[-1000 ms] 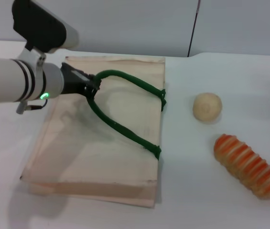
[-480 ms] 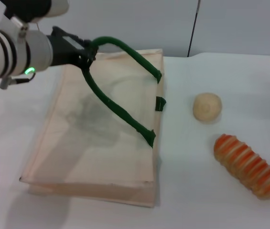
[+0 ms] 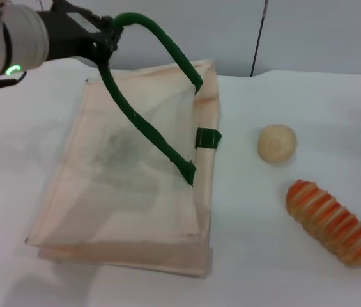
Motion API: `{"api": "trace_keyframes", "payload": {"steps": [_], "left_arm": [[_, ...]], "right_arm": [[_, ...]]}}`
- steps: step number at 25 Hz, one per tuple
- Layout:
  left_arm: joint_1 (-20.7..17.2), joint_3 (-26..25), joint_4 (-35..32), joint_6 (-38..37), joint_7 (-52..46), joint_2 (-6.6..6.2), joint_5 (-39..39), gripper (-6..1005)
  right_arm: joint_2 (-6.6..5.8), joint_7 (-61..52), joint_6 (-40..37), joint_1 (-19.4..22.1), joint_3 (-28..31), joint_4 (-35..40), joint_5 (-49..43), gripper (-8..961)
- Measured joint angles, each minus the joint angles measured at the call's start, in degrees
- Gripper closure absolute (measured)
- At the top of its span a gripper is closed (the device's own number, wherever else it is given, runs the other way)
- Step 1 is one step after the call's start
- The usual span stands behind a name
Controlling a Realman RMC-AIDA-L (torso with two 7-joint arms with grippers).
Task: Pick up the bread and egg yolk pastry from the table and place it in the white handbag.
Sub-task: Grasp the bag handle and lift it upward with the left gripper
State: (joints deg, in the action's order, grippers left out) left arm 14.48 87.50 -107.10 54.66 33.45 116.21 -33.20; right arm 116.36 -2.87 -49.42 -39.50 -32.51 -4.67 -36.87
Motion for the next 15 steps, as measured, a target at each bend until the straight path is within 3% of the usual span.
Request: {"api": "trace_keyframes", "payload": {"steps": [15], "left_arm": [[-1.03,-2.13,-8.89,3.5,0.21,-0.05,-0.43,874]], "right_arm": [[0.05,-2.34,0.55,0.08,0.0,-0.02,-1.99,204]]}}
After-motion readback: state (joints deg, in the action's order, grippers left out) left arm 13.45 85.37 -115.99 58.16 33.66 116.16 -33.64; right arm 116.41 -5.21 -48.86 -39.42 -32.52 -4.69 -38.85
